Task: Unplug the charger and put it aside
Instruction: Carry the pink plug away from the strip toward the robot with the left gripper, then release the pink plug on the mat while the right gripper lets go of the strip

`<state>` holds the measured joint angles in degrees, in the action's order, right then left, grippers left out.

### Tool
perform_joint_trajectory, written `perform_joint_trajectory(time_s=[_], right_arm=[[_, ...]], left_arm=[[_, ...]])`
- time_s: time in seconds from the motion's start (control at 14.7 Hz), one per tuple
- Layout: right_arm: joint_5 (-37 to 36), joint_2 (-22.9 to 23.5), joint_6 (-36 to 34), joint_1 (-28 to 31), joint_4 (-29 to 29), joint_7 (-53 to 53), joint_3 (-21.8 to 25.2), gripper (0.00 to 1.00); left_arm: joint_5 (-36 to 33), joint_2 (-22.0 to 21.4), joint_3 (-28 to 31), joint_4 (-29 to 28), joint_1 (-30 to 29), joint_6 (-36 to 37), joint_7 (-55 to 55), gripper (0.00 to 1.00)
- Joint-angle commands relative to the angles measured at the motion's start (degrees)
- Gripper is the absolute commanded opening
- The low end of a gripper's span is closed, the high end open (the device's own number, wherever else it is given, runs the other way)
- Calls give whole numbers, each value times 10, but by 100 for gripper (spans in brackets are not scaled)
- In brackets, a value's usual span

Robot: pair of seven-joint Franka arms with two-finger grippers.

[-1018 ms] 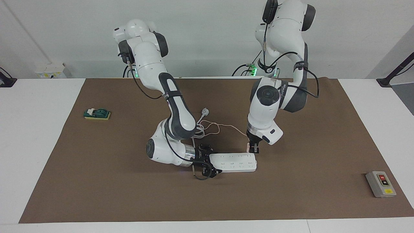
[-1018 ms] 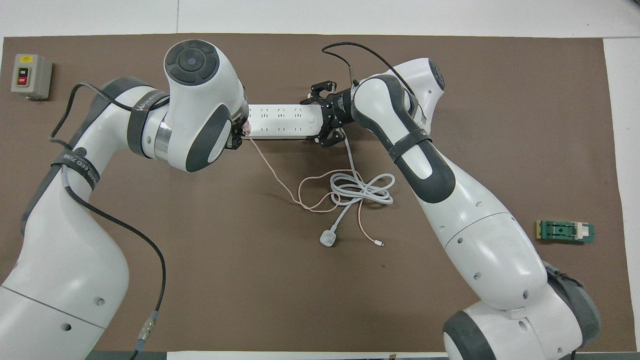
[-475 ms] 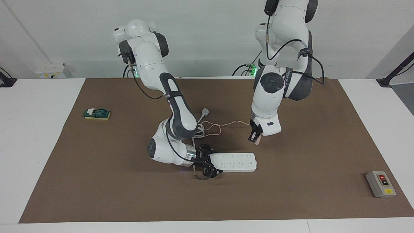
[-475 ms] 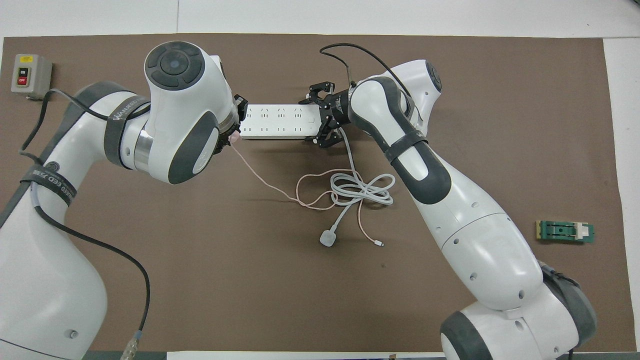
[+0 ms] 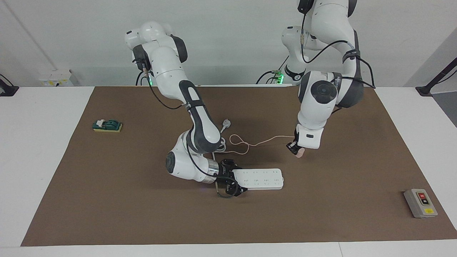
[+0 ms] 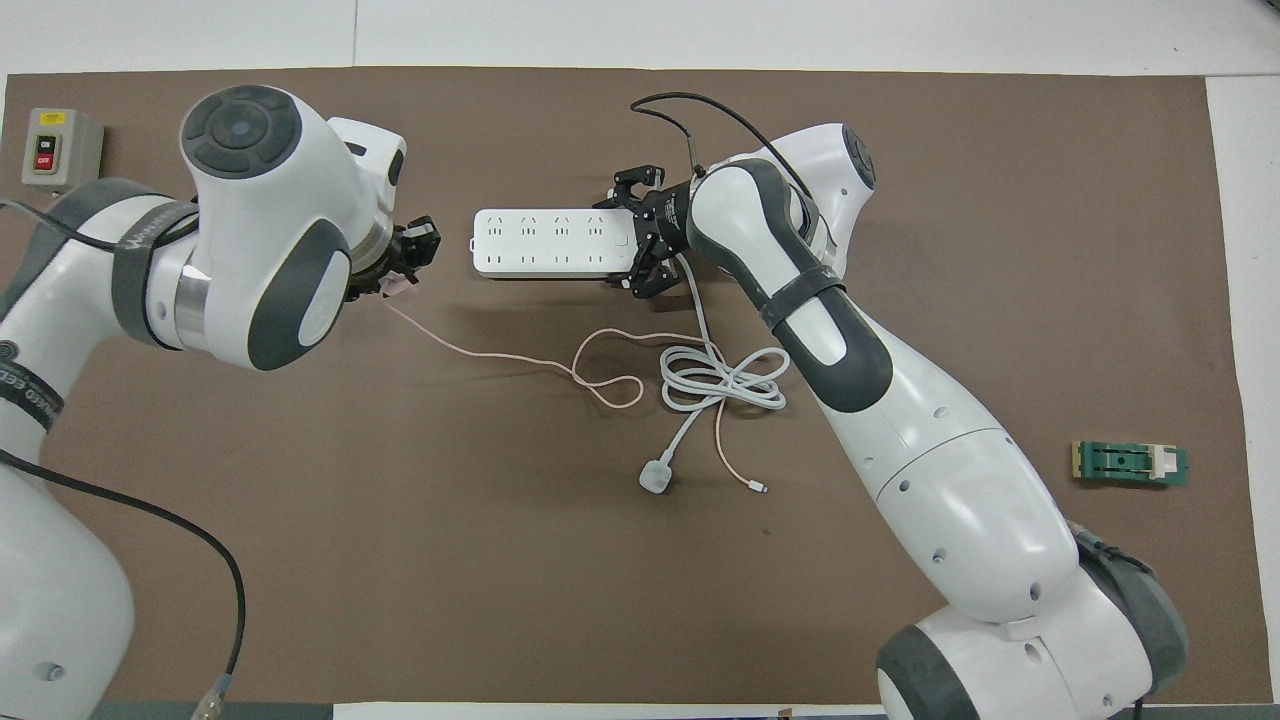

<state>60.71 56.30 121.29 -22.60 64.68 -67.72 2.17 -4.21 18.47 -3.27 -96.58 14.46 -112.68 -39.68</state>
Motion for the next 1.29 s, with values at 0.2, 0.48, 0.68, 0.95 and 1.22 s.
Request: perform_joint_trajectory(time_s=[0.2, 0.48, 0.68, 0.95, 1.22], right_arm=[[-26, -10, -26, 19, -3, 15, -1, 100], [-35, -39, -41, 38, 25, 22, 1, 100], [-35, -41, -40, 39, 38, 29, 1, 100], [-41, -56, -66, 59, 40, 29, 5, 100], [-67, -80, -97, 84, 41, 27, 6, 100]], left_arm=[[49, -82, -5, -148, -55, -69, 211, 0], [140, -157, -3, -273, -111, -69, 434, 0], [141, -180, -3, -330, -119, -86, 447, 0], [142, -196, -3, -369, -115, -98, 461, 0], [142, -212, -1, -410, -118, -132, 494, 0]])
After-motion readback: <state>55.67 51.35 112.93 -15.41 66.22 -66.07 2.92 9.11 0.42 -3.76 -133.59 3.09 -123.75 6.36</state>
